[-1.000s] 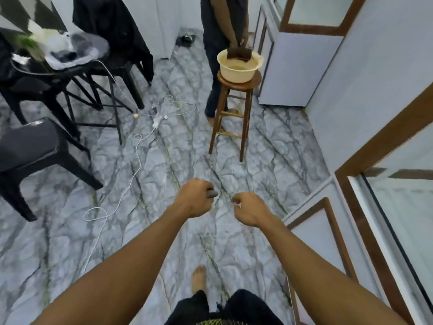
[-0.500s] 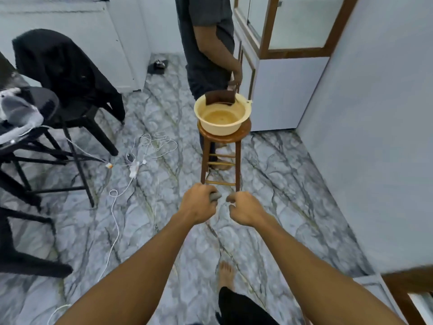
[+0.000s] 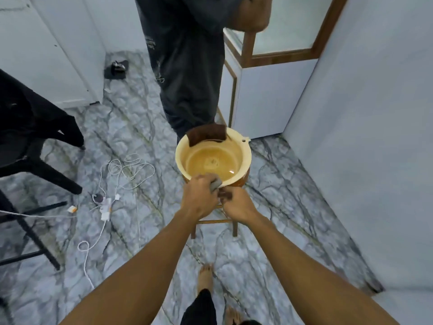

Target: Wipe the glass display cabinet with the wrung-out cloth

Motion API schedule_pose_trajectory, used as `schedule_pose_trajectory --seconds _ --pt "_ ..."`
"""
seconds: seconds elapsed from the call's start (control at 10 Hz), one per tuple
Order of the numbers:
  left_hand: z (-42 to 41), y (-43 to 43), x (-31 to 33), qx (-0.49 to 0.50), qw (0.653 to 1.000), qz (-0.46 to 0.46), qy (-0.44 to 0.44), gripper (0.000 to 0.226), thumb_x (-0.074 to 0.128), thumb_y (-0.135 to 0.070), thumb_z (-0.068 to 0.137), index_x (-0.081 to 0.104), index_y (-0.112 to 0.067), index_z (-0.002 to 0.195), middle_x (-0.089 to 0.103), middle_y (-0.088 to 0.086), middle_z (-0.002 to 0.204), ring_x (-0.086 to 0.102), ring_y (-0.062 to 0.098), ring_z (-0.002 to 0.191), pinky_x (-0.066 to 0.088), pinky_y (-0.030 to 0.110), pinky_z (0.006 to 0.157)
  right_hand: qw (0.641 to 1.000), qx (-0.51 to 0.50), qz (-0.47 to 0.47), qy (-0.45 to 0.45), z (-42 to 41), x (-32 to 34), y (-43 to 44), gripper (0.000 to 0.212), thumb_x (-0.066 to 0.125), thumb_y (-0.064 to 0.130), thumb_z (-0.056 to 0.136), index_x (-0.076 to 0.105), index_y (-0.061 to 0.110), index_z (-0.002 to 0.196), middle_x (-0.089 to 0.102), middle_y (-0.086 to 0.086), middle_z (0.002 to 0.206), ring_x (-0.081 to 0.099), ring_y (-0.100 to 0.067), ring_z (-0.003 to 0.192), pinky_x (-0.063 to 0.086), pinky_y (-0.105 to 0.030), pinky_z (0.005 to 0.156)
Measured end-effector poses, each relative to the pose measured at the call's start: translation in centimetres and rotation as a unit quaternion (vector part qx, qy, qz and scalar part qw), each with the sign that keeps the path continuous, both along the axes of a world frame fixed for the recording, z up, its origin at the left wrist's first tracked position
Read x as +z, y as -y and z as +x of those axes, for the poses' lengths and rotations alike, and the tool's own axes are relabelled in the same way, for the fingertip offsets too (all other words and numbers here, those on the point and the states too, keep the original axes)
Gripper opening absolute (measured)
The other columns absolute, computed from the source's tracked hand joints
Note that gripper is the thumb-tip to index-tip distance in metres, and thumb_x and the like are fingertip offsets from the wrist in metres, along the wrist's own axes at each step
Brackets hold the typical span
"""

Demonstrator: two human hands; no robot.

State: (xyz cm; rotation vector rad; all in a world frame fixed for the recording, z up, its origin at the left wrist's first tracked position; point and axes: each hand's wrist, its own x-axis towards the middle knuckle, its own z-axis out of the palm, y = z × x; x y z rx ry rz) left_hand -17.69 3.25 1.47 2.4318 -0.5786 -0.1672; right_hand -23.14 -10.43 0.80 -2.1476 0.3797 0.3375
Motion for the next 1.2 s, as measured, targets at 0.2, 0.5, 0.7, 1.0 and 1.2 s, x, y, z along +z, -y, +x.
schedule_pose_trajectory --seconds 0.2,0.5,0.7,1.0,1.2 --pt "5.8 2.0 -2.1 -0.037 0.999 -0.01 -0.035 0.056 0.069 -0.007 0.085 0.059 -0.011 0.14 0.059 0.009 0.139 0.05 0.03 0.12 0.052 0.044 0.09 0.98 -0.169 0.106 -0.007 5.9 -0.4 0.2 0.022 0.052 0.0 0.085 0.073 0.005 0.088 0.071 -0.019 0.079 0.068 -0.035 0.075 0.058 -0.047 0.068" --pt "6.1 1.2 -4.2 -0.115 0.991 -0.005 -0.075 0.072 0.074 -0.04 0.088 0.053 -0.006 0.148 0.058 0.006 0.146 0.043 0.026 0.132 0.039 0.033 0.105 0.95 -0.292 0.088 -0.072 6.3 -2.3 1.6 0.015 0.061 0.008 0.079 0.071 0.001 0.072 0.067 -0.019 0.068 0.068 -0.038 0.072 0.058 -0.051 0.068" --pt "6.9 1.4 -4.3 -0.138 0.985 0.07 -0.073 0.062 0.064 -0.044 0.076 0.067 -0.011 0.129 0.07 0.001 0.109 0.046 0.023 0.108 0.048 0.041 0.088 0.981 -0.163 -0.088 0.057 4.7 -3.0 2.5 0.035 0.066 0.013 0.077 0.067 0.023 0.111 0.063 0.007 0.108 0.062 -0.017 0.094 0.053 -0.034 0.078" --pt "7.3 0.7 -4.0 -0.121 0.985 0.081 -0.094 0.043 0.076 -0.03 0.076 0.075 -0.019 0.117 0.07 0.003 0.087 0.046 0.021 0.099 0.049 0.04 0.083 0.986 0.05 -0.141 0.067 5.3 -3.7 3.2 0.048 0.072 0.017 0.083 0.067 0.023 0.13 0.064 0.004 0.126 0.047 -0.023 0.114 0.049 -0.043 0.097" --pt "4.0 -0.2 -2.8 -0.043 0.997 -0.033 0.052 0.044 0.077 -0.021 0.077 0.071 -0.009 0.119 0.071 -0.001 0.111 0.05 0.022 0.11 0.046 0.039 0.092 0.963 -0.071 -0.116 0.233 3.4 -4.2 2.7 0.045 0.072 0.009 0.082 0.069 0.015 0.126 0.062 0.004 0.129 0.053 -0.016 0.118 0.047 -0.026 0.1"
